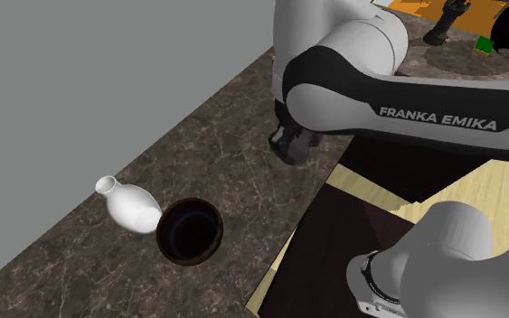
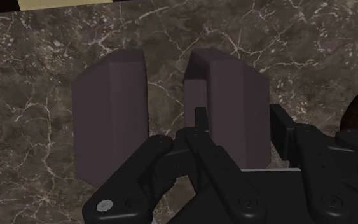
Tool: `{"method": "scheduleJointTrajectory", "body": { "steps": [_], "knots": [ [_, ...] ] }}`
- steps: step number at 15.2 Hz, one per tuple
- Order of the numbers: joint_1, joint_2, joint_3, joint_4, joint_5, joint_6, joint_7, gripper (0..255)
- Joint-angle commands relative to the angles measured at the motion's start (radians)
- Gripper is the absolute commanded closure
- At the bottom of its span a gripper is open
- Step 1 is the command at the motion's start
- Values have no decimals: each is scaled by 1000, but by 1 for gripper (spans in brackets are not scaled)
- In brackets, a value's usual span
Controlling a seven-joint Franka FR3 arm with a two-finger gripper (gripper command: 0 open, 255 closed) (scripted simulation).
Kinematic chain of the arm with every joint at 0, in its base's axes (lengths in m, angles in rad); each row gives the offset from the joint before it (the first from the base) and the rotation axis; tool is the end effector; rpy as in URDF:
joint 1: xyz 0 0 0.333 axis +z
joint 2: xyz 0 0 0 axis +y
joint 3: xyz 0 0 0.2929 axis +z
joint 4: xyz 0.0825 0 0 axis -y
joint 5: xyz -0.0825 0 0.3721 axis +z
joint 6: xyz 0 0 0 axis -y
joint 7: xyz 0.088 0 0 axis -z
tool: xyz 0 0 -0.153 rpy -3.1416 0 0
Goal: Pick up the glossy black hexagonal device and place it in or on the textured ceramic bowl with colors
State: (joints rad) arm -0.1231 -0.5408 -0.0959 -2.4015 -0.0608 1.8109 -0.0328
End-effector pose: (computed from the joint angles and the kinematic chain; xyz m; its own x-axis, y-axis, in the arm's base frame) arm 0.3700 -0.0905 0.4410 0.9866 -0.1547 -0.0517 -0.1545 -0.9880 0.0072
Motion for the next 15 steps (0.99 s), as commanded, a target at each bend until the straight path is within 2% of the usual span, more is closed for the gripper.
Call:
{"method": "scheduleJointTrajectory", "body": {
  "steps": [1,8,15],
  "knots": [
    [24,29,38,23,25,4,50,255],
    [91,149,154,138,86,9,203,255],
    [146,308,257,306,110,3,354,255]
  ]
}}
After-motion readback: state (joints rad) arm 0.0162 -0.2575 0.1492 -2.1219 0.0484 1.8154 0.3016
